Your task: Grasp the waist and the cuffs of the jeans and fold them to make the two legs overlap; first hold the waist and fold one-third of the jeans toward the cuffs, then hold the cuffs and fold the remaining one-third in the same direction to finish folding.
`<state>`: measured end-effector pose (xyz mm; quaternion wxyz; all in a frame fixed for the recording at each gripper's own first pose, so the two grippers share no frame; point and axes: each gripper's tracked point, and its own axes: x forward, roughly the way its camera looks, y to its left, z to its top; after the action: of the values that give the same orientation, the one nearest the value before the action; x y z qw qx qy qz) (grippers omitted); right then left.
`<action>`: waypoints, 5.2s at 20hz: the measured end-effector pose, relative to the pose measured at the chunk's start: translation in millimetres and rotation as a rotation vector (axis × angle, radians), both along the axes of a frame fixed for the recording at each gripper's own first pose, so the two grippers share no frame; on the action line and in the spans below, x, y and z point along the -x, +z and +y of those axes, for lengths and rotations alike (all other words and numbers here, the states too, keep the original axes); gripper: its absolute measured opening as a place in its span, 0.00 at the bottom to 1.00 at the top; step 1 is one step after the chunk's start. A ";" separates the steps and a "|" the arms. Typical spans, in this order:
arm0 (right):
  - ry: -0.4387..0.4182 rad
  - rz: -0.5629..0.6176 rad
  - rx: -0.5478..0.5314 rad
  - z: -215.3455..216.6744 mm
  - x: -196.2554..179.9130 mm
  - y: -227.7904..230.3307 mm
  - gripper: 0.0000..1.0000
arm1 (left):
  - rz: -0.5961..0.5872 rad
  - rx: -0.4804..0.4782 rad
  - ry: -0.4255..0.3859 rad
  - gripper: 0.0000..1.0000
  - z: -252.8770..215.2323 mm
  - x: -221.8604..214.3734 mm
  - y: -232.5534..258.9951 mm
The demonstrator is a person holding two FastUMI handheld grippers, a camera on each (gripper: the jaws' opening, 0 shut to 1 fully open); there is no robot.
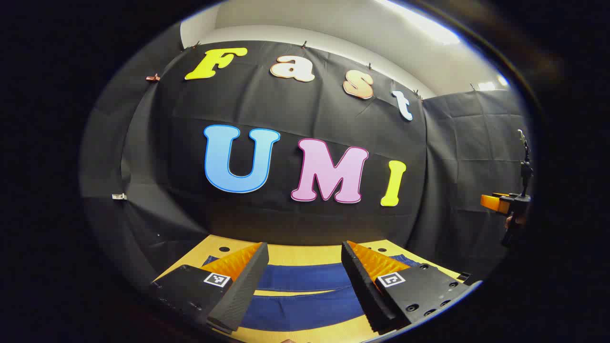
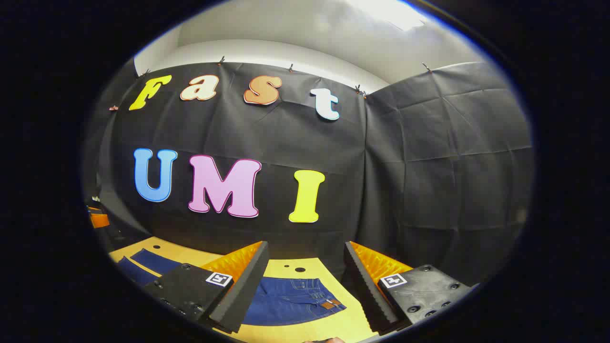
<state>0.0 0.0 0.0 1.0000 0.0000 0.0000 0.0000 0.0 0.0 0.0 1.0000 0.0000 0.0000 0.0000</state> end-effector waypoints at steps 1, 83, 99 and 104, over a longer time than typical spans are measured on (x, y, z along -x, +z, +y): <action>0.000 0.000 0.000 0.0 0.0 0.0 0.96 | -0.002 0.004 -0.004 0.96 -2.4 1.2 0.0; 0.623 0.924 0.190 59.4 -164.3 -343.6 0.05 | 1.016 -0.272 -0.412 0.06 173.5 -71.2 -221.1; 0.371 0.867 0.109 110.2 -346.4 -411.4 0.05 | 1.073 -0.112 -0.010 0.07 250.8 -250.9 -238.6; 0.361 0.871 0.144 113.1 -356.4 -432.5 0.05 | 1.064 -0.320 0.142 0.08 288.7 -266.6 -208.0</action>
<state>356.4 113.1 -432.5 0.8884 -0.0694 0.4192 0.1736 266.6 288.7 -208.0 0.8473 0.1516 0.5045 0.0676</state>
